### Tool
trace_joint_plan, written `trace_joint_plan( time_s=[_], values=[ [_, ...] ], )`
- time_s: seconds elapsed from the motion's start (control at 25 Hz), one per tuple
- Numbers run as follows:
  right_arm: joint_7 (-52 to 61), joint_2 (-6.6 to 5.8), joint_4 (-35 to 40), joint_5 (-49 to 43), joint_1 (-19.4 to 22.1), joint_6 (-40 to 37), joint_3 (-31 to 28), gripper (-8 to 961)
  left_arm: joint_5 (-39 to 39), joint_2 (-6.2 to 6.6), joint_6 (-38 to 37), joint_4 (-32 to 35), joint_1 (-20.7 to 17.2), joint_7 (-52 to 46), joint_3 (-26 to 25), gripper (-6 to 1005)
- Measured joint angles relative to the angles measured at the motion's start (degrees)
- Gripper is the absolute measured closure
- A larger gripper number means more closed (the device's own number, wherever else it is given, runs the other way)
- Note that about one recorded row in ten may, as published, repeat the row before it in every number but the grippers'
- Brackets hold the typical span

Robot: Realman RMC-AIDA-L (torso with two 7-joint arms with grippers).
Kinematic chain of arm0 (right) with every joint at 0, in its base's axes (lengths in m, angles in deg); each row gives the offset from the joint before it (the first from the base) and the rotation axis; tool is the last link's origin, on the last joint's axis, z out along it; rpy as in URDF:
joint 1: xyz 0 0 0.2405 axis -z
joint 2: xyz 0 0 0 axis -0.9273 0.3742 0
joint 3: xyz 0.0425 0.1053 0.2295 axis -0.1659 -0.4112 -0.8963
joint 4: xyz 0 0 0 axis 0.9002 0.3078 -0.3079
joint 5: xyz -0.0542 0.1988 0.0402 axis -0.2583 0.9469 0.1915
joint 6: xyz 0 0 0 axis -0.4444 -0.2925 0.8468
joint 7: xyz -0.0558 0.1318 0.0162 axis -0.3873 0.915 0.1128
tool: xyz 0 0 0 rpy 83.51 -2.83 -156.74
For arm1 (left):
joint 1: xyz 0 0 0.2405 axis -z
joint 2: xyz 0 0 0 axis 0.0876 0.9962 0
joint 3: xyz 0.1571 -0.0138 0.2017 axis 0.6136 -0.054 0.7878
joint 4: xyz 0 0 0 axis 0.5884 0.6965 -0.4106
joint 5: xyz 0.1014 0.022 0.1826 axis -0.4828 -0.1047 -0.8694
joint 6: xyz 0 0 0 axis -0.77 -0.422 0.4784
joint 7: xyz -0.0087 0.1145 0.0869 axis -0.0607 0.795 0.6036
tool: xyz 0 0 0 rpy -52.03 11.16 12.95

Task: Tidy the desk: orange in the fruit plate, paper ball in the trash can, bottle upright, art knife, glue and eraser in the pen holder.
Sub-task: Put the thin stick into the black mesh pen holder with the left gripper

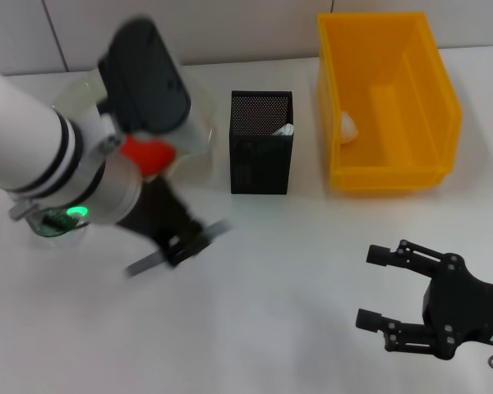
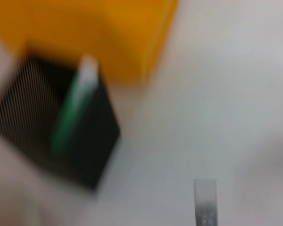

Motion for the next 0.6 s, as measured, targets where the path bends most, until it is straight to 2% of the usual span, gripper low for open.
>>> trace_joint_plan(
  time_s=[0.08,0.12,0.16,0.24,0.28,0.32,0.48,0.6],
  values=[
    [0.03,-0.01,0.00,0.00,0.25,-0.22,-0.42,113,3.72,0.00,2.62,4.74,-1.68,0.21,-0.77,852],
    [0.04,-0.01,0.00,0.04,0.36,-0.30,-0.60,113,9.25,0.07,7.90,7.94,-3.36,0.94,-1.38,852],
    [0.04,-0.01,-0.01,0.13,0.47,-0.33,-0.79,113,9.25,0.07,7.90,7.94,-3.36,0.94,-1.38,851],
    [0.05,-0.02,-0.01,0.16,0.55,-0.34,-1.12,113,17.58,0.12,16.31,9.86,-5.43,4.22,-1.62,851],
    [0.06,-0.02,-0.01,0.16,0.56,-0.35,-1.26,113,17.58,0.12,16.31,9.86,-5.43,4.22,-1.62,852],
    [0.07,-0.01,0.00,0.20,0.60,-0.37,-1.29,113,24.43,0.08,23.80,9.21,-7.10,8.88,-1.04,854],
    [0.08,0.10,0.00,0.24,0.67,-0.43,-1.37,113,37.29,-0.01,38.81,3.47,-9.38,21.56,2.18,858],
    [0.08,0.24,0.00,0.25,0.73,-0.51,-1.84,113,47.30,-0.06,44.49,-2.09,-9.21,30.40,3.70,858]
  ],
)
